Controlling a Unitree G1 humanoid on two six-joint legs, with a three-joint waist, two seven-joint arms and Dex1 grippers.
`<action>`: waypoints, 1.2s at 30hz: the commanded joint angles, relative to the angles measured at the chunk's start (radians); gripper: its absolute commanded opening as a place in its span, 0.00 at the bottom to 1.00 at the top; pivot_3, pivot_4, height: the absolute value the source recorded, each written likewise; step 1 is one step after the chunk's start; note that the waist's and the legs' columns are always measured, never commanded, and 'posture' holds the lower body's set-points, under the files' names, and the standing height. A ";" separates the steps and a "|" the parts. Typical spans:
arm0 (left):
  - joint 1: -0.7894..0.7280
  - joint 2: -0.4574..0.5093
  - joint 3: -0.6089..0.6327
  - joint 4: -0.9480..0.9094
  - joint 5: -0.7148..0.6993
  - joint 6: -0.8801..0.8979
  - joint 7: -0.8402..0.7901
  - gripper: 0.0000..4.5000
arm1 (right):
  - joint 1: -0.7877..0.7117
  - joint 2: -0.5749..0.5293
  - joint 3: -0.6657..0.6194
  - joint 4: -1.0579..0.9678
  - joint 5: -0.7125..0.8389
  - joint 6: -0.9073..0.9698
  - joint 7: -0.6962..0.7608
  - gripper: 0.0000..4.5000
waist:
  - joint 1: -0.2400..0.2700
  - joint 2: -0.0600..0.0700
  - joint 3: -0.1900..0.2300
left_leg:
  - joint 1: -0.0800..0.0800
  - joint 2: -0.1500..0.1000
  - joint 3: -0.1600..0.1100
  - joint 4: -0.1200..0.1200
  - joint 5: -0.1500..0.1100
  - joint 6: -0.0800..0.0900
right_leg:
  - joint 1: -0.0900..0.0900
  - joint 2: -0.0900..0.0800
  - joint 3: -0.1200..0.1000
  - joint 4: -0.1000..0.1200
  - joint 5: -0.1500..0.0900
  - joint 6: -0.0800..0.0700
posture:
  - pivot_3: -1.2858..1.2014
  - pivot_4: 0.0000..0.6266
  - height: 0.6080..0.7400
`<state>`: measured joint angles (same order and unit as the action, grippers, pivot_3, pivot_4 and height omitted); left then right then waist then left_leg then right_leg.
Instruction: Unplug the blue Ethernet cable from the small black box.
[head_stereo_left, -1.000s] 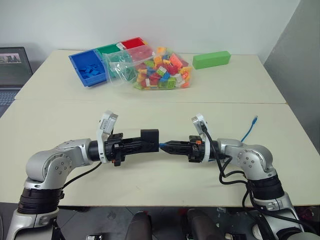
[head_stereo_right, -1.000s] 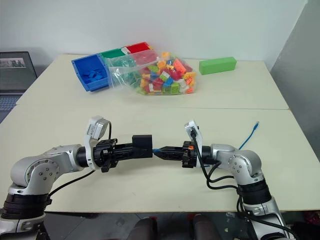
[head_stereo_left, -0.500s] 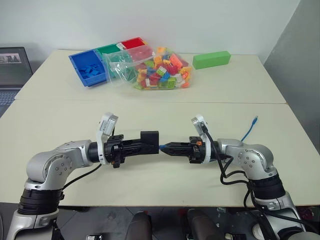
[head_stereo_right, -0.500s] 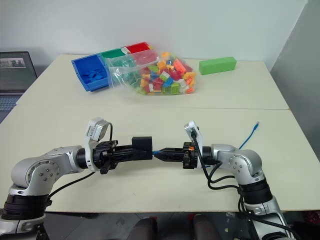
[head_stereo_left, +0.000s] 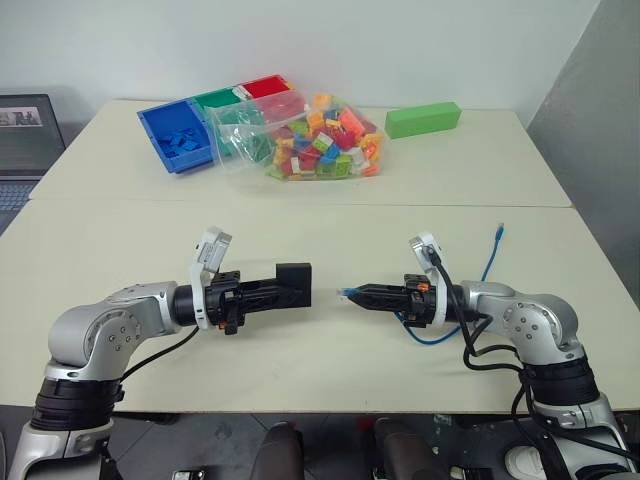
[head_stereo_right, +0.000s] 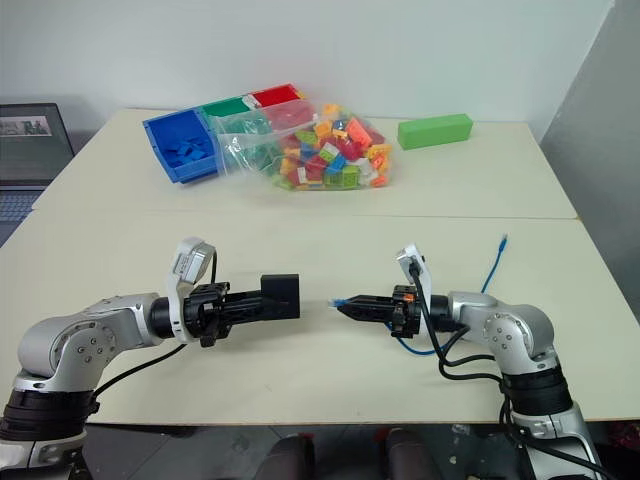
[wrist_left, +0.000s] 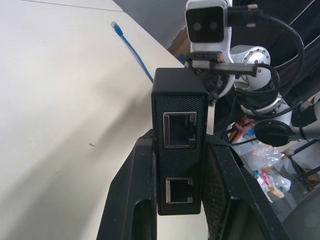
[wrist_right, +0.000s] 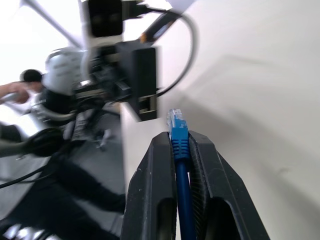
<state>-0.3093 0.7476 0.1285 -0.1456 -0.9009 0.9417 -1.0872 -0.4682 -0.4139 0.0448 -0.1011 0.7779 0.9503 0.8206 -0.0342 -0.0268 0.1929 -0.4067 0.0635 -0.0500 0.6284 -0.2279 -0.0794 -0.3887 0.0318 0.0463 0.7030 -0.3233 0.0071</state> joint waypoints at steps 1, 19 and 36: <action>0.006 -0.004 0.043 -0.031 -0.003 -0.028 0.021 0.17 | -0.088 0.025 -0.044 0.180 -0.172 -0.248 -0.093 0.02 | -0.001 0.000 0.000 | 0.000 0.000 0.000 0.000 0.000 0.000 | 0.000 0.000 0.000 0.000 0.000 0.000 | 0.52 0.24 1.00; 0.037 -0.078 0.091 -0.065 0.081 -0.169 0.198 0.17 | -0.228 0.021 0.018 0.628 -0.584 -0.755 -0.130 0.53 | 0.001 0.000 0.000 | 0.000 0.000 0.000 0.001 0.000 0.000 | 0.000 -0.001 0.001 0.000 0.003 -0.005 | 0.52 0.24 1.00; -0.050 -0.249 0.175 0.415 0.588 -0.893 0.641 0.17 | -0.184 0.021 0.166 -0.044 -0.428 -0.401 0.052 0.79 | 0.005 0.001 0.001 | -0.001 0.000 0.000 0.001 0.000 0.000 | 0.000 -0.001 0.000 0.001 0.003 -0.005 | 0.52 0.24 1.00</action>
<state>-0.3464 0.5049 0.2849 0.2415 -0.3459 0.1266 -0.4673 -0.6383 -0.4017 0.1994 -0.0851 0.3353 0.5291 0.8789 -0.0296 -0.0253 0.1937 -0.4076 0.0630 -0.0498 0.6296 -0.2277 -0.0798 -0.3886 0.0299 0.0459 0.7037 -0.3199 0.0017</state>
